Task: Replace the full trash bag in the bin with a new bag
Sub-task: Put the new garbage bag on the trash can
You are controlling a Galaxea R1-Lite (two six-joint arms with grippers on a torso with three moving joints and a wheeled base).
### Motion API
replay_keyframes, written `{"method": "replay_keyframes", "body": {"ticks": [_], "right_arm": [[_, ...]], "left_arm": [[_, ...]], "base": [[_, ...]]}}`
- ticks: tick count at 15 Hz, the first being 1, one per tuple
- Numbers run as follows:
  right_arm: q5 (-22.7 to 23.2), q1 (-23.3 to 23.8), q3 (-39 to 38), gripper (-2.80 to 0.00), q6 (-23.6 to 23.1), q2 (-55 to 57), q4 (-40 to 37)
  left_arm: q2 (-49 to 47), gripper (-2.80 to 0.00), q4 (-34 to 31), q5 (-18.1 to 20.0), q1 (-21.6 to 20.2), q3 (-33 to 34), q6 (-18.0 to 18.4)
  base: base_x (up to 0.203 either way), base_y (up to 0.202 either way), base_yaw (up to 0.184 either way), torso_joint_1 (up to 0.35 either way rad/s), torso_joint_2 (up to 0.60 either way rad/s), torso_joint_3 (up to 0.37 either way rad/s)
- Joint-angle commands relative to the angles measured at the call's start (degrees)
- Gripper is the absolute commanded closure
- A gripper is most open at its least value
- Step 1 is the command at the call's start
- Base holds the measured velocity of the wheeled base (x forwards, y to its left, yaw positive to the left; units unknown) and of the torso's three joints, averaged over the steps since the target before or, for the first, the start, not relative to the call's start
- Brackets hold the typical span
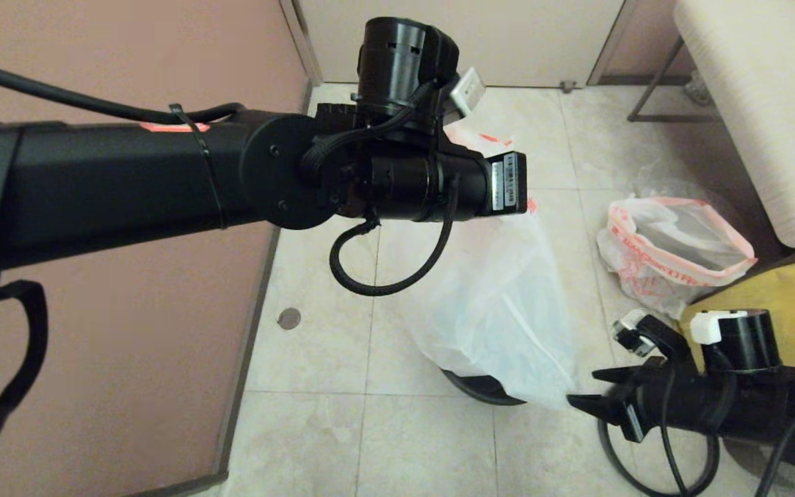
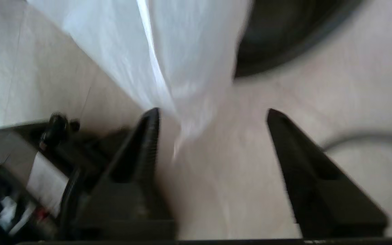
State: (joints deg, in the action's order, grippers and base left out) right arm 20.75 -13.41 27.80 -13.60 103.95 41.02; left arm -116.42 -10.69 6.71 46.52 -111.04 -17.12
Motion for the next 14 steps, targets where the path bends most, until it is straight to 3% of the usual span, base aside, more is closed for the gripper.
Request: {"method": "replay_keyframes", "body": {"ticks": [1,4,5,6,11,14], "right_arm": [[2.20,-0.66,-2.68,-2.80,-0.60,5.17,9.18],[4.14,-0.86,-2.36,-2.80,-2.08,11.47,17.81],[4.19,-0.87,-1.62,-1.82,-3.38,14.19,20.40],[4.21,-1.15,-1.14,0.00,-4.60,15.95,23.51],[0.79,-4.37,1.33,0.00,-4.94,15.67,21.81],[-4.00,-6.93,12.87,0.00,-4.49,15.92,9.47]], "left_arm": [[-1.09,0.00,0.04,-0.50,-0.11,0.04,-0.28],[-1.79,0.00,0.16,-0.82,0.42,-0.23,-0.20],[-1.70,0.00,0.14,-0.82,0.42,-0.23,-0.20],[-1.62,0.00,0.14,-0.82,0.41,-0.23,-0.20],[-1.54,0.00,0.64,-2.23,0.27,-0.23,-0.20],[-2.06,0.00,1.16,-1.99,-0.43,-0.46,-0.22]], "base": [[0.000,0.000,0.000,0.000,0.00,0.000],[0.000,0.000,0.000,0.000,0.00,0.000],[0.000,0.000,0.000,0.000,0.00,0.000],[0.000,0.000,0.000,0.000,0.00,0.000],[0.000,0.000,0.000,0.000,0.00,0.000],[0.000,0.000,0.000,0.000,0.00,0.000]]}}
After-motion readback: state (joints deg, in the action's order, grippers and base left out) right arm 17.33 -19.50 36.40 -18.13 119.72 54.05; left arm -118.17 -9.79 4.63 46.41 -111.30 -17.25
